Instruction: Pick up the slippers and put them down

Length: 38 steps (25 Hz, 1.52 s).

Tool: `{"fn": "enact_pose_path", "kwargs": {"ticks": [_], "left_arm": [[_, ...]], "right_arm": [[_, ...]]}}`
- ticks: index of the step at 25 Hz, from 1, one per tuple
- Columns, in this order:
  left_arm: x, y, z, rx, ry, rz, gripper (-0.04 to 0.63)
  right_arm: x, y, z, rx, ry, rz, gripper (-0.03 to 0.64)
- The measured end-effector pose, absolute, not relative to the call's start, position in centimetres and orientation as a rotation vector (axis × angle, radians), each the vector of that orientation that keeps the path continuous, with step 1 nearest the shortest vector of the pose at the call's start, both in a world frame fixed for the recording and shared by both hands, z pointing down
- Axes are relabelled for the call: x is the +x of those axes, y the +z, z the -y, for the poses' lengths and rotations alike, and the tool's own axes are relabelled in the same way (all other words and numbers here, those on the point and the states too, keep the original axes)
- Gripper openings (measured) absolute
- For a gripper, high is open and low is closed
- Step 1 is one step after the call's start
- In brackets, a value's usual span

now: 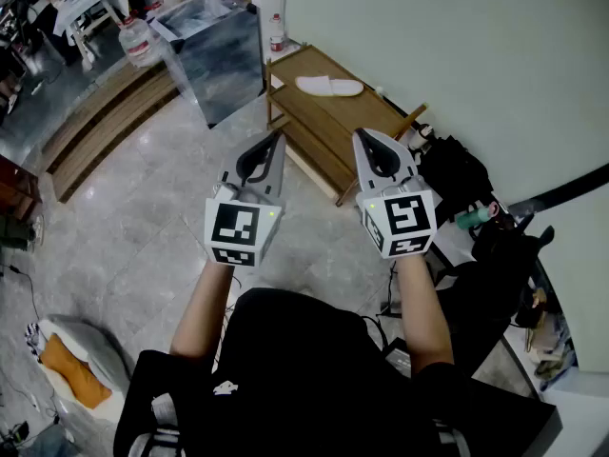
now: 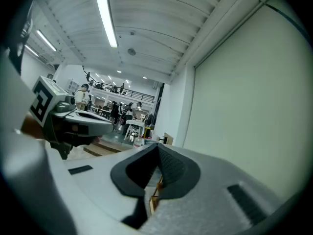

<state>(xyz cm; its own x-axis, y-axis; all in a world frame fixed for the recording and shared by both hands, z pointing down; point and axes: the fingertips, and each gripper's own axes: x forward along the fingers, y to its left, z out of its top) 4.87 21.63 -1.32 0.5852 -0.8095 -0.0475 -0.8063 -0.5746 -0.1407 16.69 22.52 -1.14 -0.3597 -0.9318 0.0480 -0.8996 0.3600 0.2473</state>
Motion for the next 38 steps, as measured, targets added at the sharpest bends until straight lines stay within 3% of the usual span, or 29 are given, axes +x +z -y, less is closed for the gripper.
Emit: {"fn": "enact_pose_path", "kwargs": {"ticks": [18, 38], "left_arm": [[5.4, 2.5, -21.0, -2.639, -0.228, -1.37, 0.005], [7.7, 5.1, -6.3, -2.67, -0.288, -1.355, 0.005]], "right_arm": [[17.9, 2.3, -21.8, 1.669, -0.103, 2.494, -0.009], [18.7, 4.7, -7.9, 1.59, -0.105, 2.399, -0.009]]}}
